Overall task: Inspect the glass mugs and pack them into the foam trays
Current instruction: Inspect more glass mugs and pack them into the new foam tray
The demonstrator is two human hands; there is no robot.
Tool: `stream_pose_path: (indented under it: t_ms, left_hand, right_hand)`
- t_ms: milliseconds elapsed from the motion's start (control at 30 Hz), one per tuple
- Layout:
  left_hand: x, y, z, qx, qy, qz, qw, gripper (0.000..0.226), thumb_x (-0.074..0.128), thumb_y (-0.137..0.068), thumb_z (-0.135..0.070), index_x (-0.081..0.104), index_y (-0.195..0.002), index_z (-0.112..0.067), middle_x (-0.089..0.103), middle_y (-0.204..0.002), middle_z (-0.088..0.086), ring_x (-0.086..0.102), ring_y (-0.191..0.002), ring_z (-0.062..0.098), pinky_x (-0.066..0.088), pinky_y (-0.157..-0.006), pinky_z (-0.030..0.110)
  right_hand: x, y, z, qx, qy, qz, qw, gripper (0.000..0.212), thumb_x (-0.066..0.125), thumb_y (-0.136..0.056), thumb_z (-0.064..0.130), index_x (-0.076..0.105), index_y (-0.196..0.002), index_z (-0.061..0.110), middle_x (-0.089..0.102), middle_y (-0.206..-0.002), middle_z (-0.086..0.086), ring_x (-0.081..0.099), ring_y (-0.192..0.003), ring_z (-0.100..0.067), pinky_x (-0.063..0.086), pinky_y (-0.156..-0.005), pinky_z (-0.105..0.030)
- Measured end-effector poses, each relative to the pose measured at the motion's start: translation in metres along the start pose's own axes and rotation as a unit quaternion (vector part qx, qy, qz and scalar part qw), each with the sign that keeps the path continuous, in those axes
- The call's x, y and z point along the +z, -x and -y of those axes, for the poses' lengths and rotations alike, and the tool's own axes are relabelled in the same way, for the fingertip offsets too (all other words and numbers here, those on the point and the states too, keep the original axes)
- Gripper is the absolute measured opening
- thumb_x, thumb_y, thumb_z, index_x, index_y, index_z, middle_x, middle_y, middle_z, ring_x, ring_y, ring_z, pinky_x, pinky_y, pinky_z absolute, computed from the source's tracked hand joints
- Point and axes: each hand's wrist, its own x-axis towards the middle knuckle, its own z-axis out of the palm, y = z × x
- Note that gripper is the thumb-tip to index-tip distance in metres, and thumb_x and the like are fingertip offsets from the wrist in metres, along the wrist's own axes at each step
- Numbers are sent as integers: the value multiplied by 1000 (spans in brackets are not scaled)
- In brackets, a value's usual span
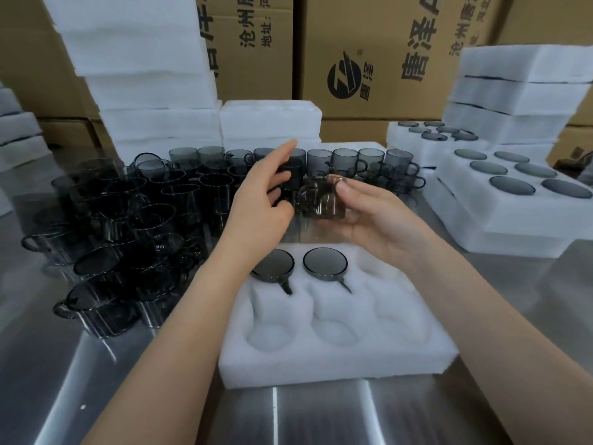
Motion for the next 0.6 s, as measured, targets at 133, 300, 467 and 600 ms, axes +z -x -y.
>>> stream_pose_path:
  t_ms: [133, 300, 467, 600]
  left_hand:
    - [4, -9, 4, -118, 41, 111, 986, 92, 75, -67, -15, 33, -150, -20, 47, -138, -9, 51, -123, 2, 45, -94, 15]
    - [17, -8, 10, -84, 53, 81, 992, 69, 85, -70, -5, 55, -131, -16, 65, -122, -1, 63, -113, 8, 48, -103, 28]
    - [11, -3, 19, -49, 94, 61, 993, 70, 83, -64, 8, 61, -120, -27, 67, -117, -5, 61, -114, 2, 49, -88, 15]
    - [8, -2, 19, -32, 99, 66, 992, 75, 79, -62, 17, 61, -120, -28, 68, -118, -4, 63, -112, 5, 53, -85, 19]
  right_hand:
    - [-2, -1, -4, -62, 5, -56, 997, 48, 64, -83, -1, 56, -130, 3, 63, -116, -18, 66, -102, -27, 57, -84, -39]
    - [-6, 2, -11, -88, 34, -28, 995, 49, 72, -70, 8, 63, -118, 14, 69, -104, -9, 70, -95, -23, 58, -84, -39]
    - [-5, 0, -13, -88, -4, 18, 996, 40, 65, -76, 7, 64, -116, 11, 67, -109, -16, 66, -101, -30, 55, -92, -45]
    - [-8, 1, -12, -67, -7, 21, 997, 36, 65, -77, 7, 69, -112, 13, 71, -109, -12, 68, -100, -31, 57, -85, -46]
